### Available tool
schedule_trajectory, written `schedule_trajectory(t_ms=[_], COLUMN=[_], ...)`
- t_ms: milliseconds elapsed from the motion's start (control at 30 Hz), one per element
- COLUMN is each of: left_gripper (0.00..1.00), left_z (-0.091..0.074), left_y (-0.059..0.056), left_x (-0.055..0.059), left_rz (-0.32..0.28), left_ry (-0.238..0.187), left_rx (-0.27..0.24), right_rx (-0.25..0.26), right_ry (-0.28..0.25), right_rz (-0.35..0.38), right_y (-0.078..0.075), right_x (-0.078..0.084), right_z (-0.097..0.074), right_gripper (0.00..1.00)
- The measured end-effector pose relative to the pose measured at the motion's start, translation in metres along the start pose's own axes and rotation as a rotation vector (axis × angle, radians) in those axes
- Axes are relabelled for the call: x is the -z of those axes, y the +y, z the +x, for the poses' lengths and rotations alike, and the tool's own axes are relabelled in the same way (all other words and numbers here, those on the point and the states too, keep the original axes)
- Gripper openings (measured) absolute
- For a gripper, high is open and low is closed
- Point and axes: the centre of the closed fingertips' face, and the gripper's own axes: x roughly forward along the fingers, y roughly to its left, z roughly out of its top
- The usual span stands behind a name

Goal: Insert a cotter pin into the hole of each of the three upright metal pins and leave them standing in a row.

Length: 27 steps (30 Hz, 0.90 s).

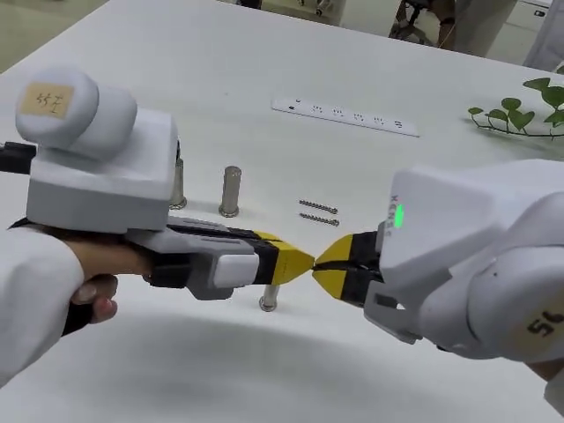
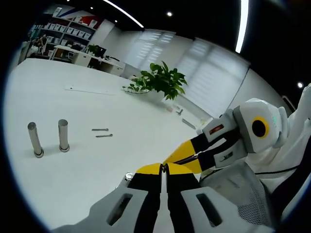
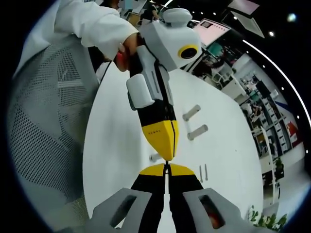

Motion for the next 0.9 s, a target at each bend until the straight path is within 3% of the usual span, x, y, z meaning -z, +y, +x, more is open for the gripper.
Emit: schedule_trajectory(t_ms=[433, 633, 900], left_gripper=[0.00, 0.00, 0.00], left_z=[0.0009, 0.0024, 0.0022], left_y=[-0.0019, -0.0048, -0.0051], left_x=[0.0022, 0.0063, 0.0068], left_rz=[-0.006, 0.030, 0.029], left_ry=[0.010, 0.029, 0.031], left_rx=[0.006, 0.016, 0.014], right_rx=[-0.010, -0.020, -0.023], right_ry=[-0.006, -0.011, -0.009], right_rz=[0.015, 0.018, 0.016], right_y=[0.0029, 0.0069, 0.0083], right_x=[0.0009, 0.0026, 0.0029], right_z=[-0.0013, -0.0023, -0.0030], right_gripper=[0.00, 0.00, 0.00])
